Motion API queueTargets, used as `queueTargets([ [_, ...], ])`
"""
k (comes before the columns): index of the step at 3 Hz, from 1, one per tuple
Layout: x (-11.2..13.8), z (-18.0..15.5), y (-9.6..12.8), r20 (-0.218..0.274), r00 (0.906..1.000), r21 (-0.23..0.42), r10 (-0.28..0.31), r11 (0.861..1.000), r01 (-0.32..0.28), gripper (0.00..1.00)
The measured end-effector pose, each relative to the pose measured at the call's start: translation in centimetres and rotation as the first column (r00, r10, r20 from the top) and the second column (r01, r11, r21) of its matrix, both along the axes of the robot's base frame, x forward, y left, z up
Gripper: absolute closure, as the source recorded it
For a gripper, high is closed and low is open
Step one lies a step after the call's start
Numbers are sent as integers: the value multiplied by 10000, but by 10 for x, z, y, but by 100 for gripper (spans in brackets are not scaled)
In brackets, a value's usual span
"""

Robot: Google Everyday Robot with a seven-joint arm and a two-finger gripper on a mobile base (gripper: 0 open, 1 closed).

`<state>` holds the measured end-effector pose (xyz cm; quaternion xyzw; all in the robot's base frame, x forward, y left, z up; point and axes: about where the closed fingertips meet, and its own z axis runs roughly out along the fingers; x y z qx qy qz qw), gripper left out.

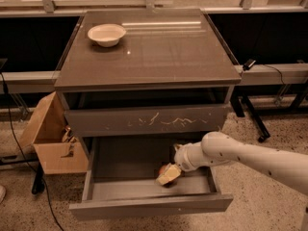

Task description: Pick apple from middle drawer and place on counter

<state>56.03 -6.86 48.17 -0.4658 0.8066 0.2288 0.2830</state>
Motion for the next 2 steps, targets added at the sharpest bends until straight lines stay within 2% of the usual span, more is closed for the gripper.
queueTargets([
  [1, 13, -40, -5, -133, 9992, 627, -375, 9973, 383, 0],
  [2, 16, -61, -10, -157, 9986, 887, -499, 9947, 511, 0],
])
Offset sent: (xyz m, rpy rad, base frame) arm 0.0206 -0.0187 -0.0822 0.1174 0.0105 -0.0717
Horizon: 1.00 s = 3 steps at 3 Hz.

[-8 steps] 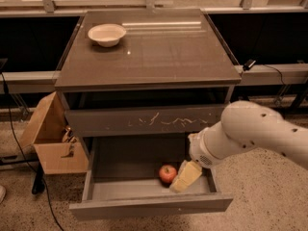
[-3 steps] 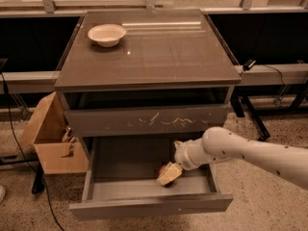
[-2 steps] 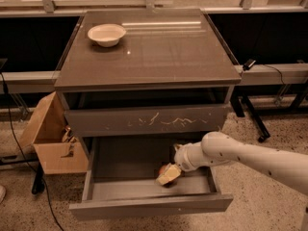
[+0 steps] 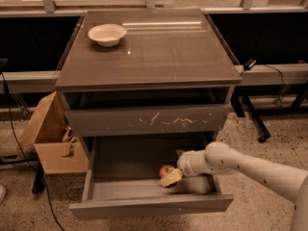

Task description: Pick apple from middle drawer and place on counter

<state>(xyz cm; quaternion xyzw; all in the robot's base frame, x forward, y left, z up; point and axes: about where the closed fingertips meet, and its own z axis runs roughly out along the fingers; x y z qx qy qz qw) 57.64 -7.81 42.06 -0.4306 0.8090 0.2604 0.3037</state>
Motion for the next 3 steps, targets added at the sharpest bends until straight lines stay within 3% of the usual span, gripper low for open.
queueTargets([
  [2, -8, -29, -14, 57, 10000, -945, -19, 9955, 24, 0],
  [3, -9, -38, -14, 41, 10000, -1213, 30, 9926, -25, 26],
])
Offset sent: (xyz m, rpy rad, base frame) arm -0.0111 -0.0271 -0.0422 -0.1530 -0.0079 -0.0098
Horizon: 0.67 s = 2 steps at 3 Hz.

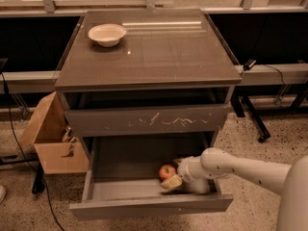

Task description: Pick apple from middle drawer and place on counter

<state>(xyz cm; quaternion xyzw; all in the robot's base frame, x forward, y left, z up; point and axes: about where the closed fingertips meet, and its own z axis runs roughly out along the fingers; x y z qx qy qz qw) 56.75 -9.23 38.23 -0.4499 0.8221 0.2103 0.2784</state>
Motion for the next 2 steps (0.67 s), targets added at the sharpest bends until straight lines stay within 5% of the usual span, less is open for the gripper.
queueTargets([
  [2, -5, 11, 11, 396, 9987, 422, 321, 9985, -338, 74],
])
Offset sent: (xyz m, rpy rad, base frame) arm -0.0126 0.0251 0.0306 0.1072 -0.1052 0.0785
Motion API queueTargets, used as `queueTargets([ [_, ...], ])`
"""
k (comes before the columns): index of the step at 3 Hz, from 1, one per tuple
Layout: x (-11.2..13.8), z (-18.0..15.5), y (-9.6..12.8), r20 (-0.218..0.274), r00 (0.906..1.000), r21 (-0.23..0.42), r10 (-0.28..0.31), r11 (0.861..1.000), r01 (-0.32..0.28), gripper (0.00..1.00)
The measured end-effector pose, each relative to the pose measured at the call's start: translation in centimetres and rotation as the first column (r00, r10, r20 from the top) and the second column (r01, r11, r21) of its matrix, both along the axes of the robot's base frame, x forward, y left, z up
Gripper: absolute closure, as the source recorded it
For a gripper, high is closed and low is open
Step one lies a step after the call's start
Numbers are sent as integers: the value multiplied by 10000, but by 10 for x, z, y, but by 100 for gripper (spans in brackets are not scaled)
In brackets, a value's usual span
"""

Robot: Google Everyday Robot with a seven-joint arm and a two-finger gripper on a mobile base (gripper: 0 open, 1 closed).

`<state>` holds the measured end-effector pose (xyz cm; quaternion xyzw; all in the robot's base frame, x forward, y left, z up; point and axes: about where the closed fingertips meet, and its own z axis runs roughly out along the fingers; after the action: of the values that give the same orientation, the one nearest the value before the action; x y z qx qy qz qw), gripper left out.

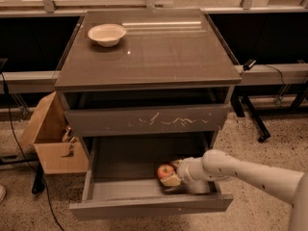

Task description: Pick apple from middle drawer and place on counter

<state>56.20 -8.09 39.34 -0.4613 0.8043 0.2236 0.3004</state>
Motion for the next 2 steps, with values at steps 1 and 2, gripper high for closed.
queueTargets([
  [1, -15, 42, 1, 958, 9944, 663, 457, 9964, -522, 96],
  [2, -42, 109, -30, 2142, 9755, 1029, 507, 9919, -742, 100],
])
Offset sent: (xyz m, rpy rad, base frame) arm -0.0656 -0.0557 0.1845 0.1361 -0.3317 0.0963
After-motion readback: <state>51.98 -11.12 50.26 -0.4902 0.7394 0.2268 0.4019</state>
